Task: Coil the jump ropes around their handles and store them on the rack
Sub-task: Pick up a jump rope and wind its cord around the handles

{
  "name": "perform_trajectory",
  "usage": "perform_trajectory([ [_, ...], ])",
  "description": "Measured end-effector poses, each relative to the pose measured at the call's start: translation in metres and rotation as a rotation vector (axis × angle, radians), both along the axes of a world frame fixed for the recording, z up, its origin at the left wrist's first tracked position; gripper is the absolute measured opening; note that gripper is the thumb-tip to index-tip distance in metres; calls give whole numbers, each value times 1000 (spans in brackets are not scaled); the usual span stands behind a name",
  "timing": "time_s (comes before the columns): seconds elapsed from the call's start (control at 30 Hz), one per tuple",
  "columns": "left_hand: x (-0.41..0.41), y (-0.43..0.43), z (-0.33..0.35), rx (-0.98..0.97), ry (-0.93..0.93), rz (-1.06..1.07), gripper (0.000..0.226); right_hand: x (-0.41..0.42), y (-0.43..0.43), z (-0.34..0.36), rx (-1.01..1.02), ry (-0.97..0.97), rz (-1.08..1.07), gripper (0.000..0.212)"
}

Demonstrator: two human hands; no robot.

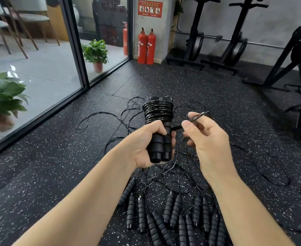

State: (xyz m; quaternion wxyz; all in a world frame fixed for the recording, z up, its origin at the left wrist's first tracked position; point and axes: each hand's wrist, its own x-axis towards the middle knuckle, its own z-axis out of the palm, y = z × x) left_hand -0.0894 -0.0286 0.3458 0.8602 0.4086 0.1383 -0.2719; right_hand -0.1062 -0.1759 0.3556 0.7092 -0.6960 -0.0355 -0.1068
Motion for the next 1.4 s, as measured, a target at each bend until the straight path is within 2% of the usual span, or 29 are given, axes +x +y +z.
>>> perform_trajectory([
  [0.07, -1, -2, 1, 39, -10, -31, 34, -2, -1, -1, -217, -103, -52, 22],
  [0.2, -3, -2, 6, 105, -12, -80, 10, -6, 1, -2, -468, -339, -18, 16],
  [0.33, -6, 0, 6, 113, -39, -140, 19, -4, -5, -2, -818, -545, -40, 16],
  [0.5, -7, 1, 3, 205, -115, -161, 19, -14, 1, 6, -1126, -563, -135, 19],
  [0.63, -6, 0, 2, 249, -120, -139, 45, -22, 0, 15, -1298, -425, -118, 40],
  [0.7, -8, -2, 4, 231, -108, -115, 52, -25, 3, 16, -1345, -370, -89, 50],
  [0.77, -10, -6, 6, 243, -120, -91, 57, -28, 5, 20, -1414, -332, -65, 52],
  [0.83, -11, -11, 6, 258, -133, -87, 60, -31, 6, 22, -1501, -307, -50, 34],
  [0.9, -12, -14, 6, 271, -144, -93, 64, -32, 3, 28, -1488, -239, -27, 18],
  [1.03, -12, -18, 4, 289, -150, -105, 72, -33, 2, 33, -1447, -168, -40, 19],
  [1.2, -14, -17, 2, 275, -189, -123, 62, -32, 0, 32, -1467, -132, -31, 37],
  [1.33, -16, -15, 4, 243, -181, -105, 40, -28, -6, 31, -1448, -203, 61, 31],
  [1.4, -17, -15, 3, 235, -205, -119, 40, -27, -10, 33, -1423, -200, 74, 26],
])
